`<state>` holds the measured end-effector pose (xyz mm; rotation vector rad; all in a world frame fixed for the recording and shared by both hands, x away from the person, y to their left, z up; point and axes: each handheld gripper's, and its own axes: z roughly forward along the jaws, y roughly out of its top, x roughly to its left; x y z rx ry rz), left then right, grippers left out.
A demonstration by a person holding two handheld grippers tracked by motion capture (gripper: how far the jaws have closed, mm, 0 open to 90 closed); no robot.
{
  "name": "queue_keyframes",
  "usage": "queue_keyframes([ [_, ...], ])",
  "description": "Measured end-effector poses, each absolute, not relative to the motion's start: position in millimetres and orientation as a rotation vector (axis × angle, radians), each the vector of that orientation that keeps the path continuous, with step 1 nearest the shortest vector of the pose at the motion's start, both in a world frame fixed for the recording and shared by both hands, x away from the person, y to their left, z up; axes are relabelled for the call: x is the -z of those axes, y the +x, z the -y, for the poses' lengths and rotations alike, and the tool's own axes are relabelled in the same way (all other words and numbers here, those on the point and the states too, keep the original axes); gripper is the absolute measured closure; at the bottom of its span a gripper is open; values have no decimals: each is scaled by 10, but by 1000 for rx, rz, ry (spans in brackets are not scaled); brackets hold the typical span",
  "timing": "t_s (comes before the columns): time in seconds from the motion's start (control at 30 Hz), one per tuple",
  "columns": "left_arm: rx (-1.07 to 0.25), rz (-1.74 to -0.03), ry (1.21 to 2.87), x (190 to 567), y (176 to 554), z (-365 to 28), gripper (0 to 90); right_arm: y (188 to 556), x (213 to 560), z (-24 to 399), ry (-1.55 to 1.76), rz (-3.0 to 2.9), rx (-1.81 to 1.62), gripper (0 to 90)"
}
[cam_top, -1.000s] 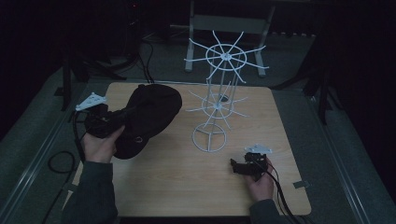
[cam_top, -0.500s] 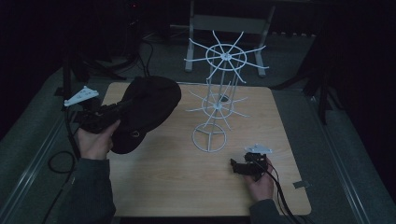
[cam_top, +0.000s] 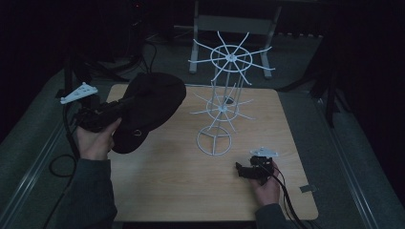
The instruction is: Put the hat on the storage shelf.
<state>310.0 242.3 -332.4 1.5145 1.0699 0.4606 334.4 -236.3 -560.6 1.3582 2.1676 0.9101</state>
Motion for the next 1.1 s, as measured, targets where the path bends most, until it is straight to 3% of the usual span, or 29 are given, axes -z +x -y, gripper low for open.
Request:
queue_keyframes([
  [1.1, -449, -938, 1482, 3049, 3140, -2527, 846, 3344, 5606, 2363, 1359, -2167, -910, 113],
])
